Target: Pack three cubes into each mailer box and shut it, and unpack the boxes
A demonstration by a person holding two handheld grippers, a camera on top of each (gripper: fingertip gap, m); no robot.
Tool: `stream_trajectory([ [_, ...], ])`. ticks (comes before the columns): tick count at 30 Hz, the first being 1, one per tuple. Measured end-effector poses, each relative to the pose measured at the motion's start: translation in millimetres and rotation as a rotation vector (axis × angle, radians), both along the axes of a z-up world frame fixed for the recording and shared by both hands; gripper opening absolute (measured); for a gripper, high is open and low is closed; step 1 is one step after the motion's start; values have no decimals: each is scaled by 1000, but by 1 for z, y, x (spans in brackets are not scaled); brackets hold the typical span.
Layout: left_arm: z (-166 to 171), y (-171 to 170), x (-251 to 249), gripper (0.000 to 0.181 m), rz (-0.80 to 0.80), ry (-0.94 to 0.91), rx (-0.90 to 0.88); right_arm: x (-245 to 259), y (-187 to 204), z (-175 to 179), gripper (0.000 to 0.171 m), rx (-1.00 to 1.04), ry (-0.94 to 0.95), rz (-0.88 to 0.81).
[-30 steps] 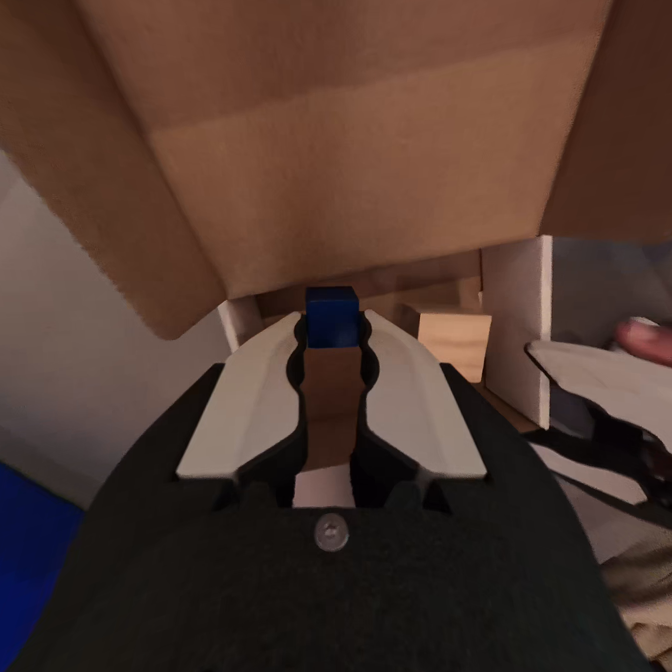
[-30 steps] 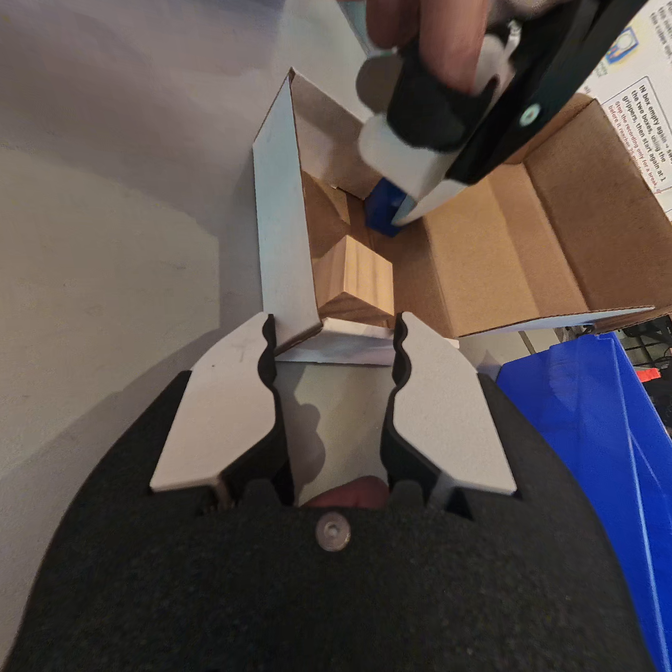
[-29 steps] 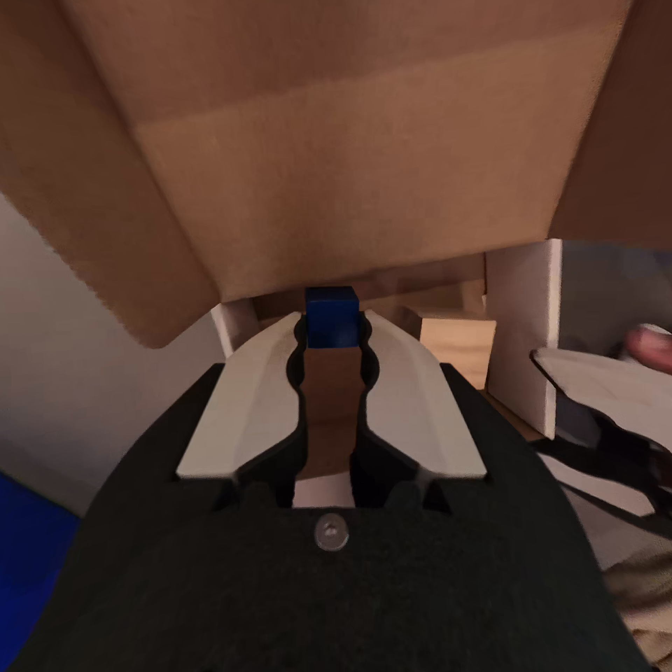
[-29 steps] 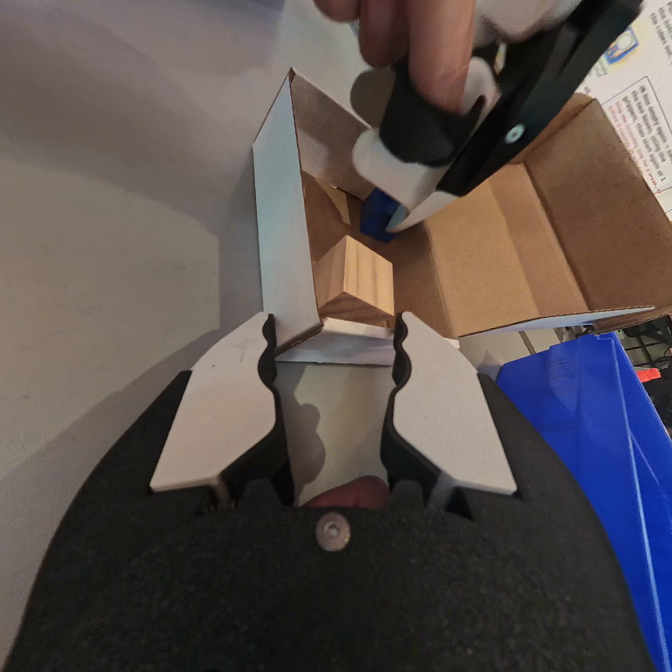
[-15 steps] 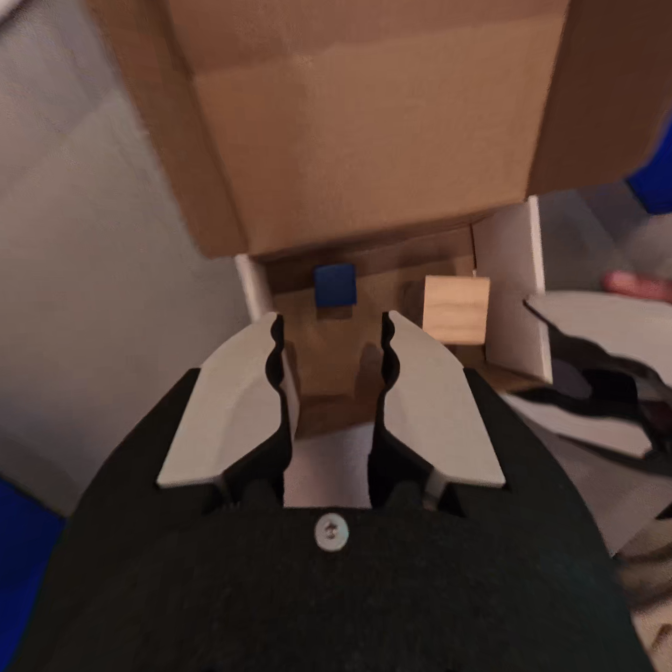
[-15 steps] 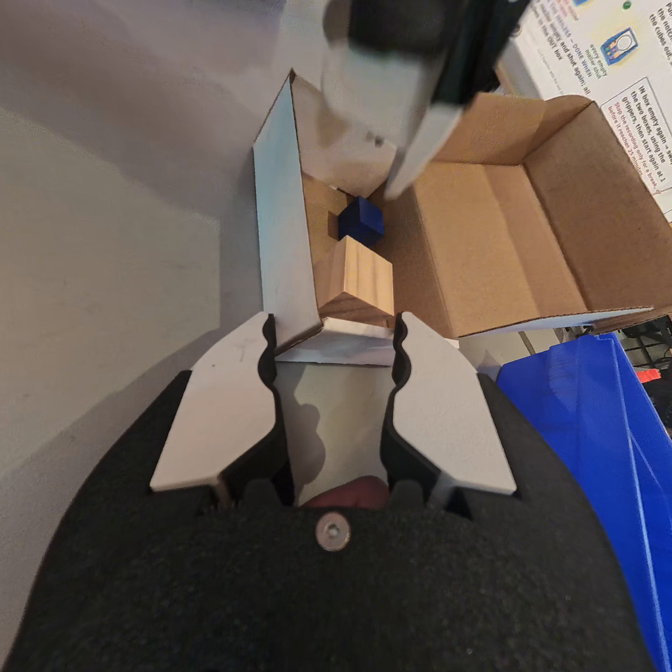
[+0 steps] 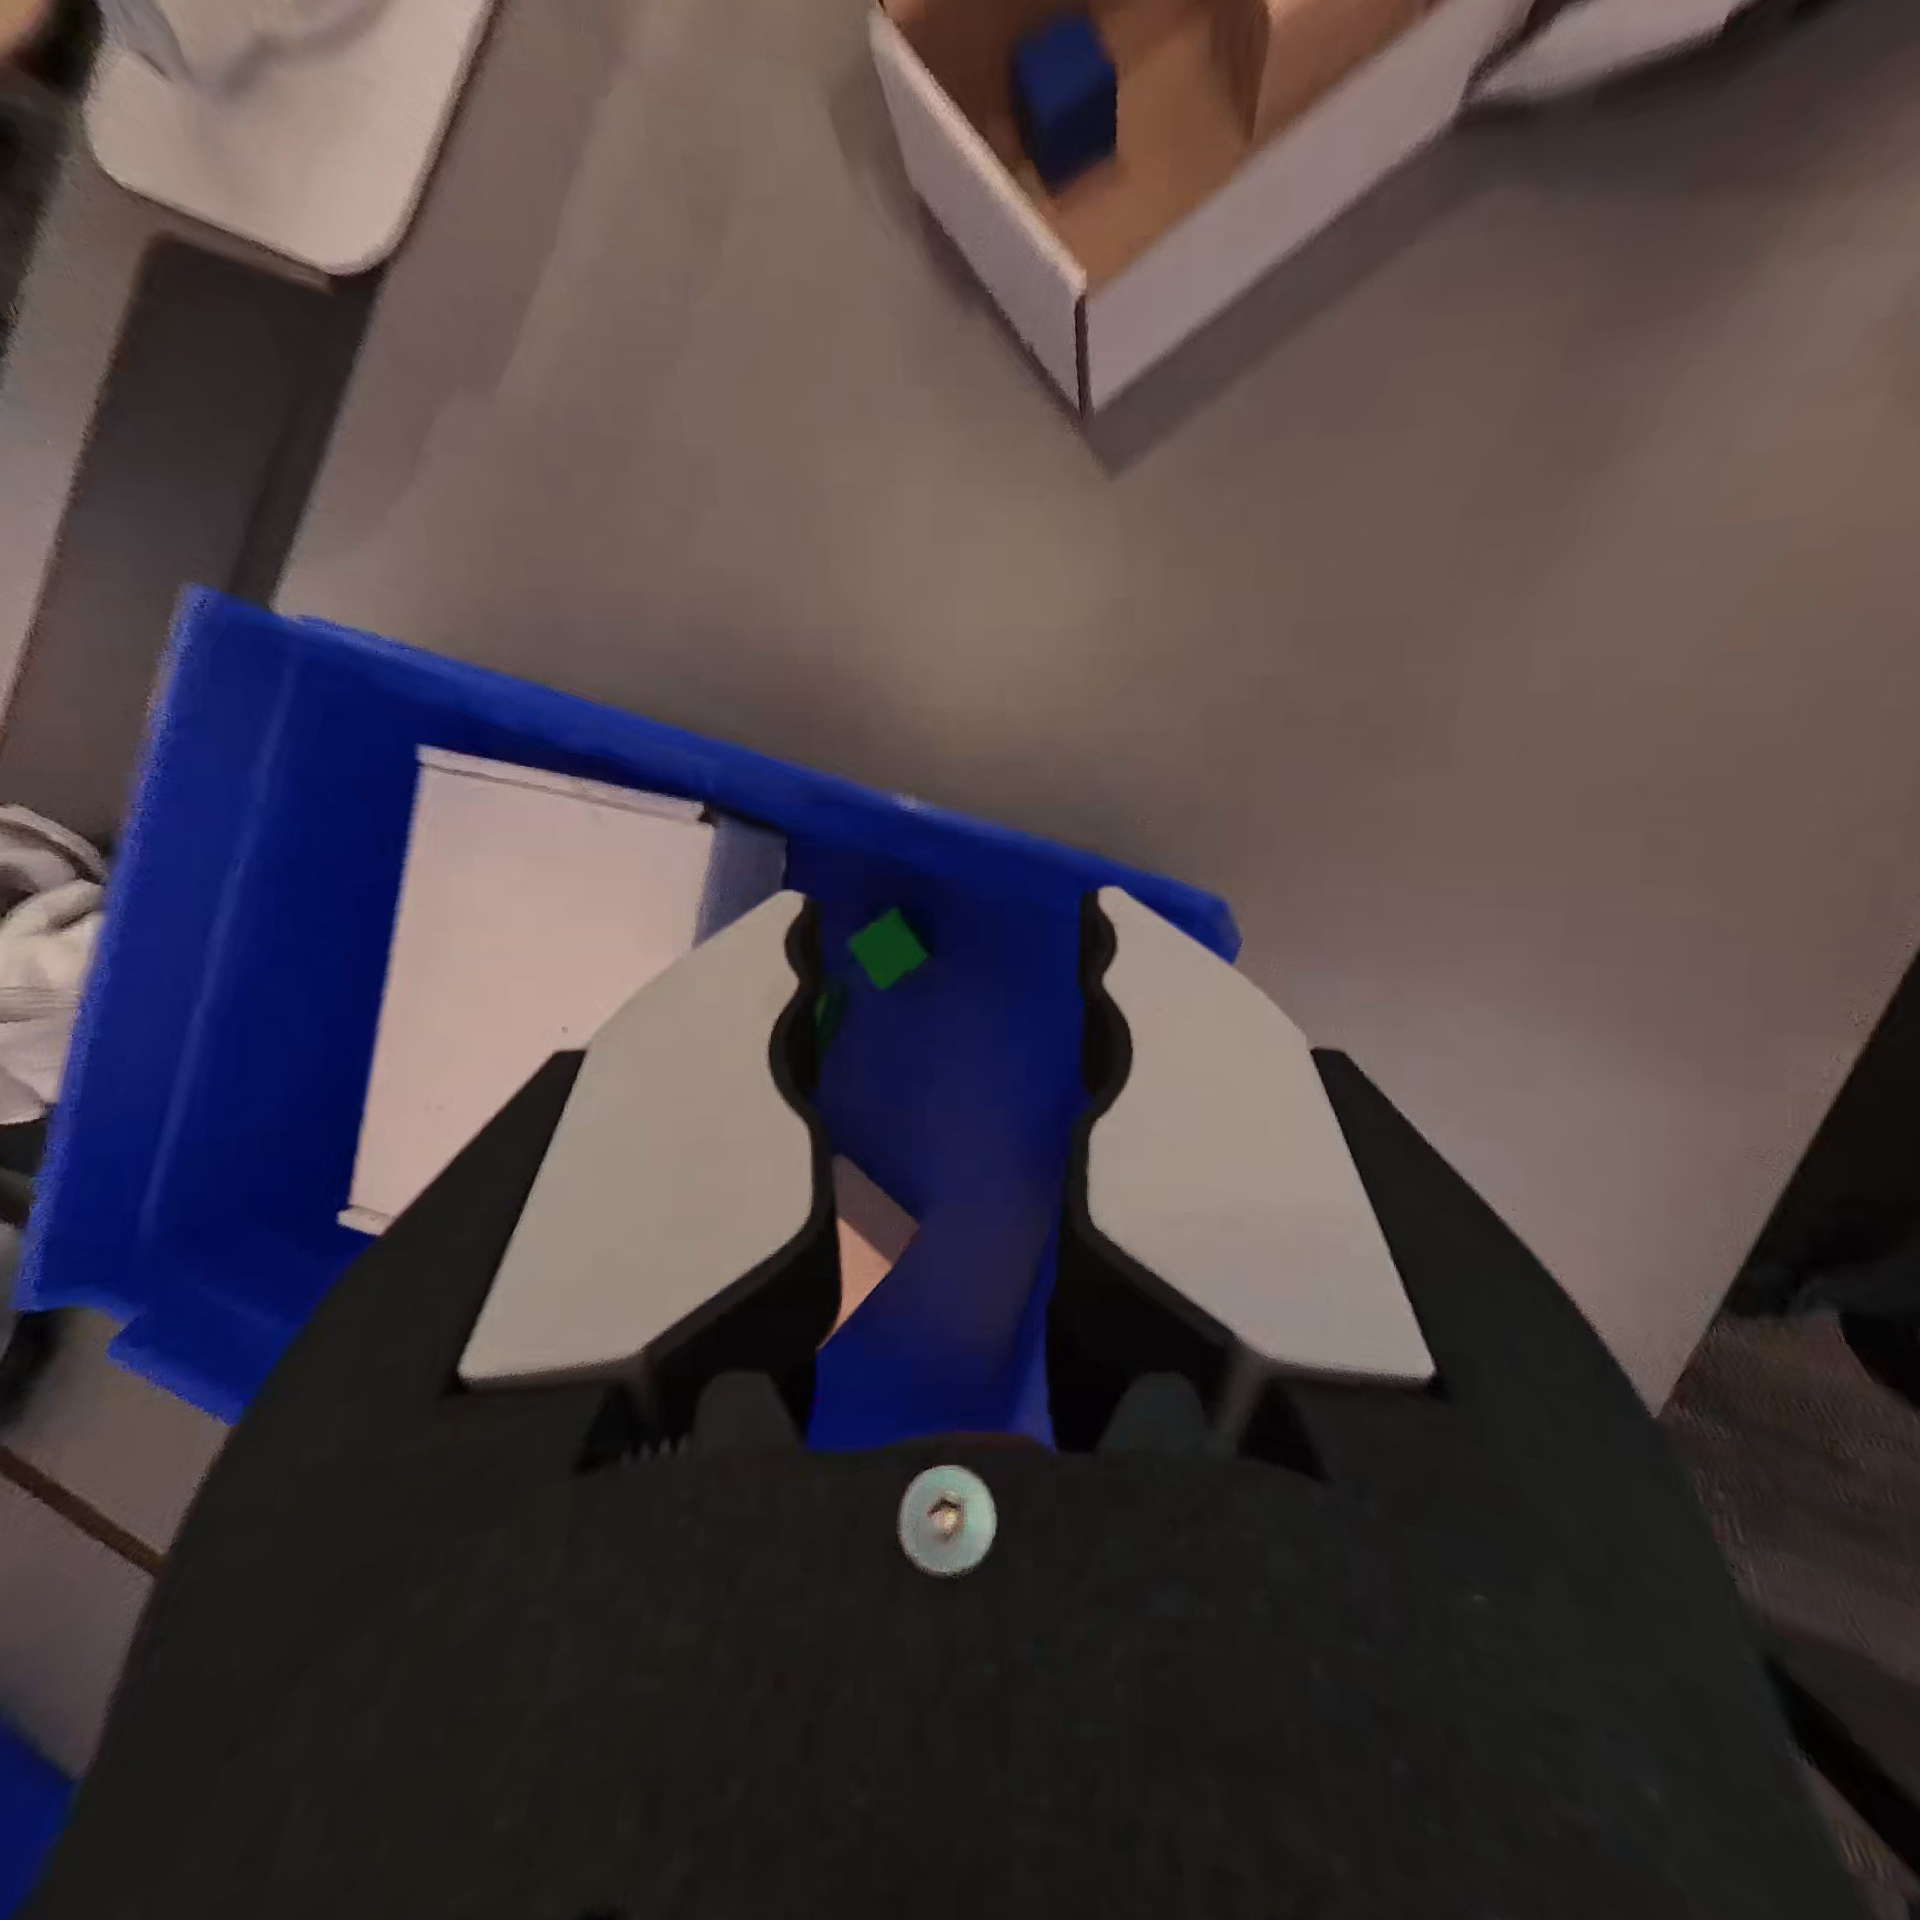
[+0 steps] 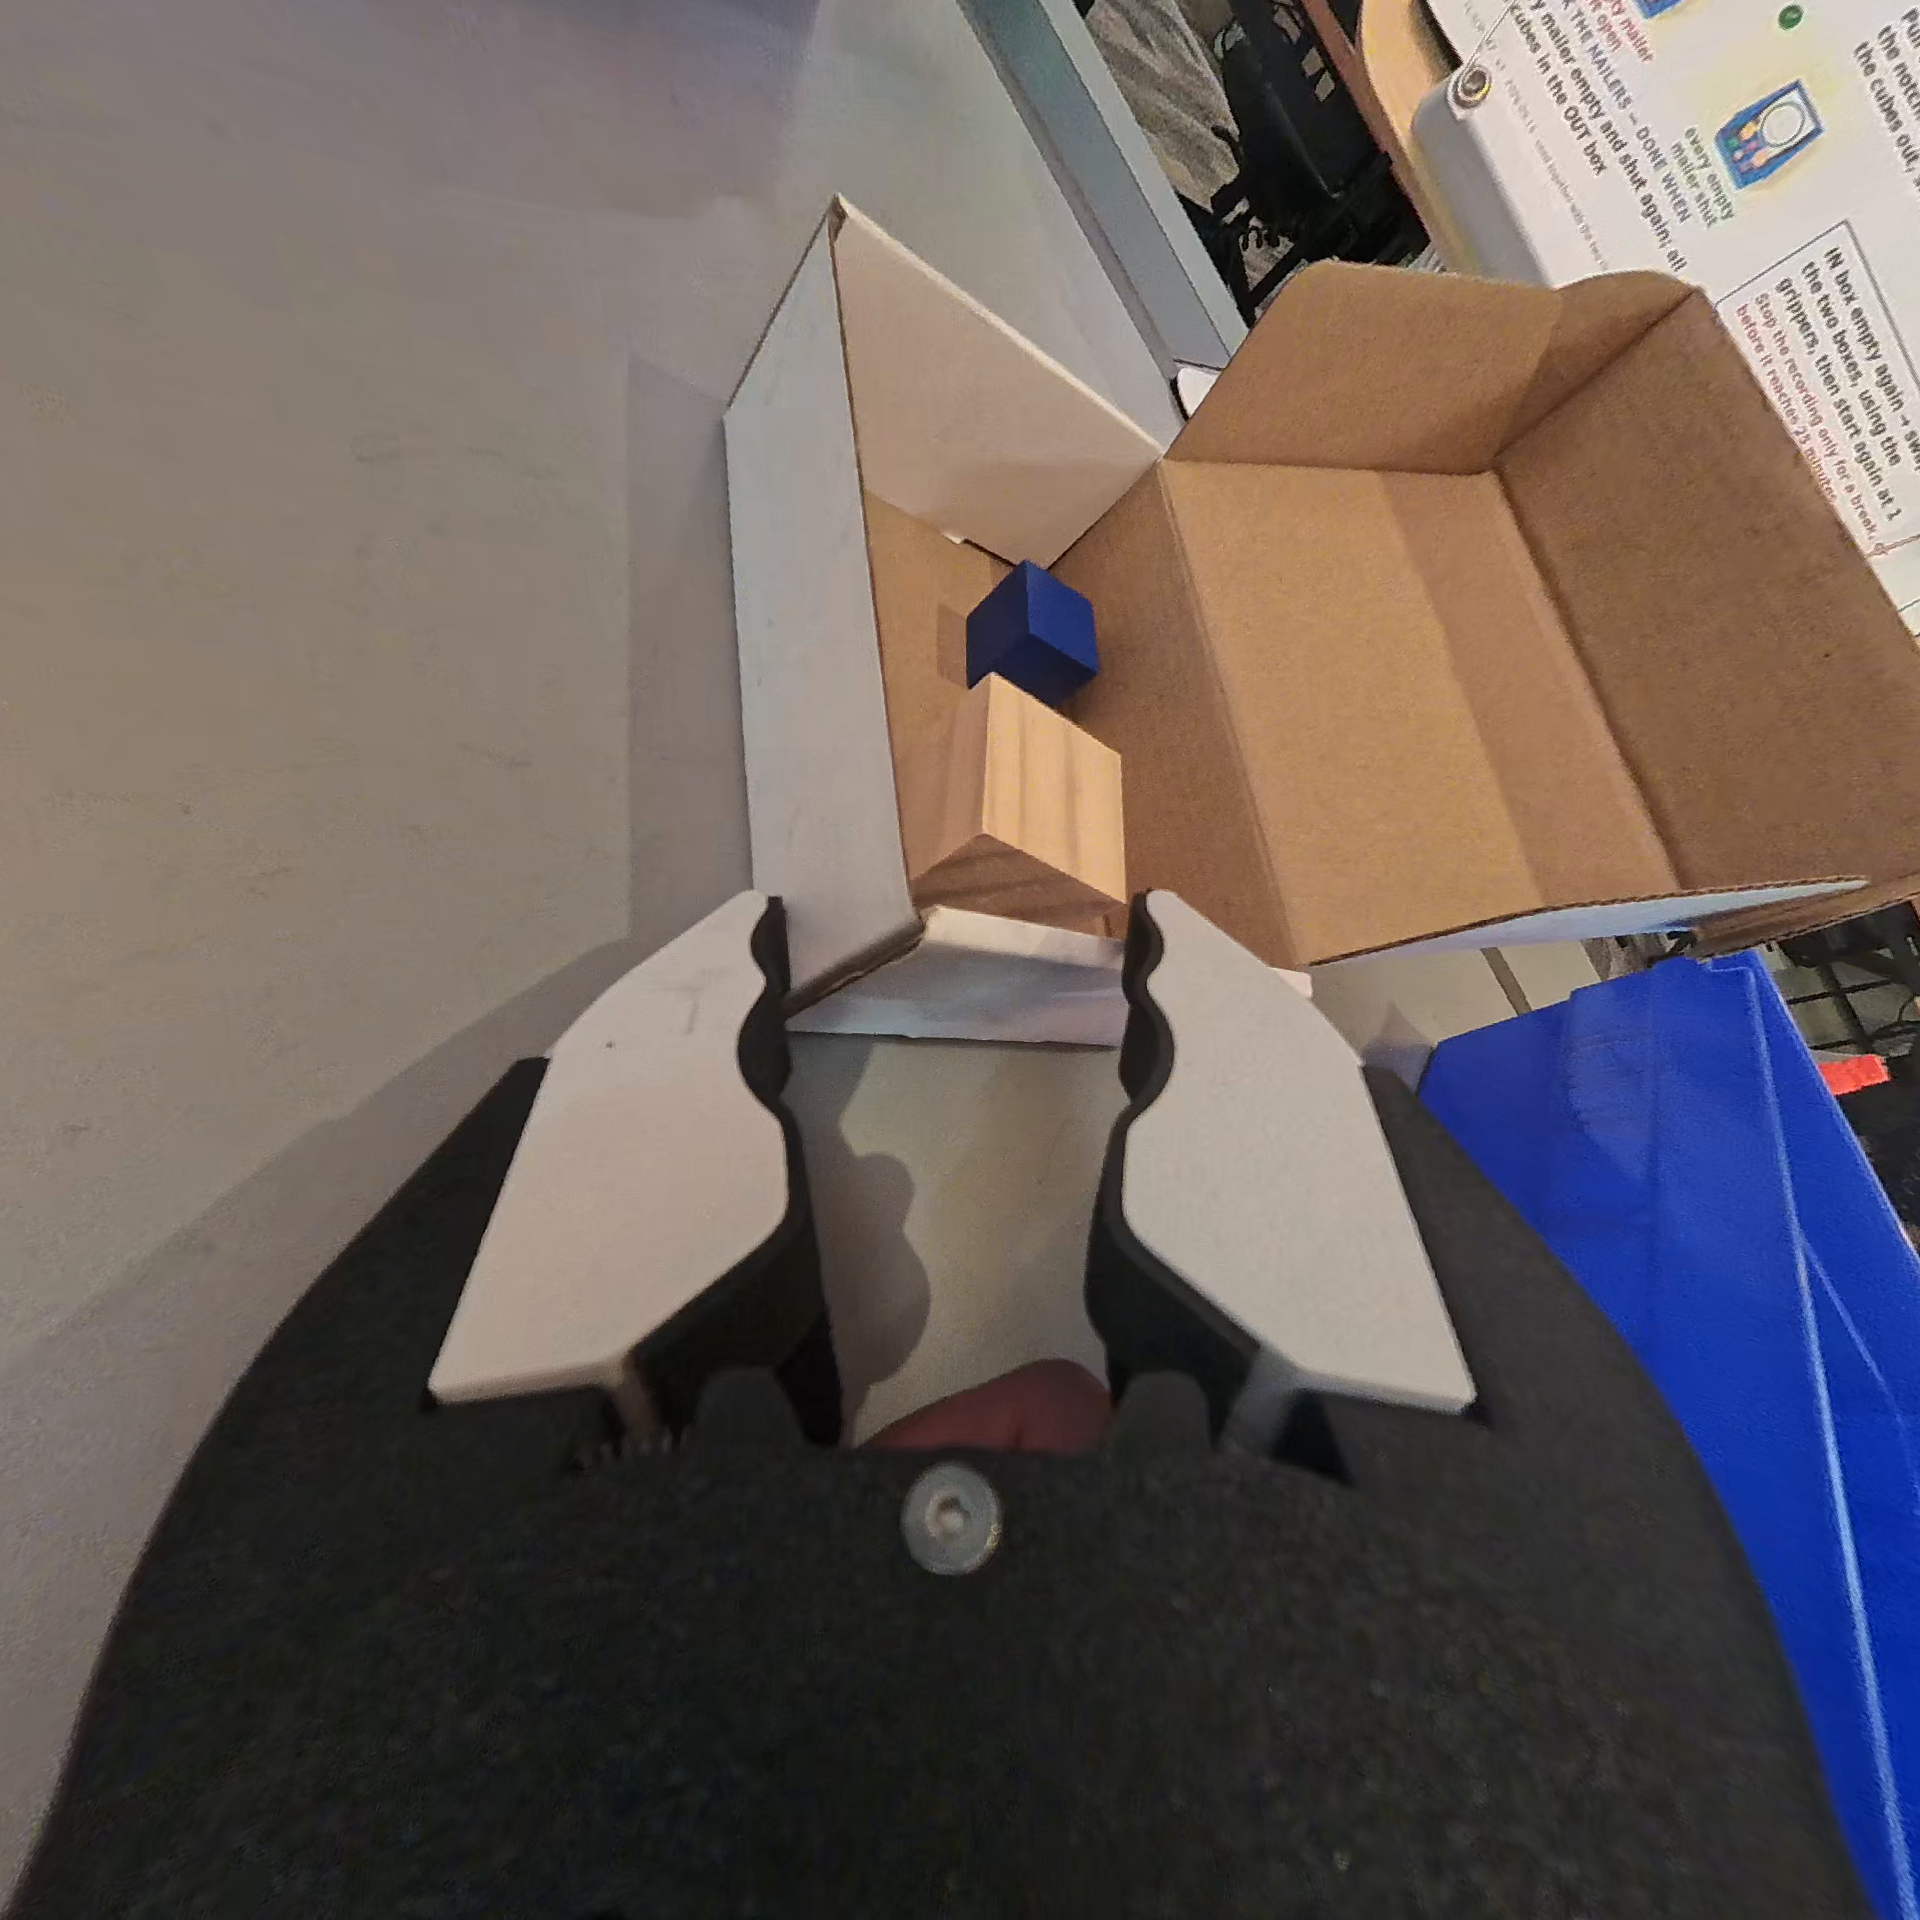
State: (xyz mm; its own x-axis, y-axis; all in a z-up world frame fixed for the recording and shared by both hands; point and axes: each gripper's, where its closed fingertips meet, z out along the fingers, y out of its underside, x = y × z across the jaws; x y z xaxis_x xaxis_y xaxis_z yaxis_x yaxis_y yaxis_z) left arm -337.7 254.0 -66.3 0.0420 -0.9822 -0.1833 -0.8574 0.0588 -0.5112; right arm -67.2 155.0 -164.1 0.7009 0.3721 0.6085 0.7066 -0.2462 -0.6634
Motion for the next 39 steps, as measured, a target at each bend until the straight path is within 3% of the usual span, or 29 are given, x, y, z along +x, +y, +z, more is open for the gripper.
stream_trajectory([
  [3, -37, 3, -14, 48, -70, 94, -78, 0, 0, 0, 62, -1, 1, 0],
  [7, -82, 26, -23, 52, -91, 222, -48, 0, 0, 0, 62, -1, 1, 0],
  [15, -124, 48, -17, 45, -152, 305, -26, 1, 1, 0, 62, -1, 2, -9],
  [19, -123, 44, -14, 0, -171, 248, -62, 1, 1, 0, 62, -1, 3, -10],
  [25, -106, 38, -15, 1, -120, 144, -84, 1, 1, 0, 62, -2, 3, -9],
  [28, -106, 42, -15, 33, -80, 168, -61, 1, 0, 0, 62, -2, 4, -8],
  [32, -116, 47, -5, 56, -78, 219, -27, 1, 0, 0, 62, -1, 3, -8],
  [35, -127, 46, 3, 45, -71, 250, -82, 1, 0, 0, 62, 0, 3, -9],
  [36, -127, 40, 5, 23, -84, 249, -131, 1, 0, 0, 62, 0, 2, -9],
  [39, -116, 47, -5, 22, -57, 294, -82, 1, 0, 0, 62, 0, 2, -10],
])
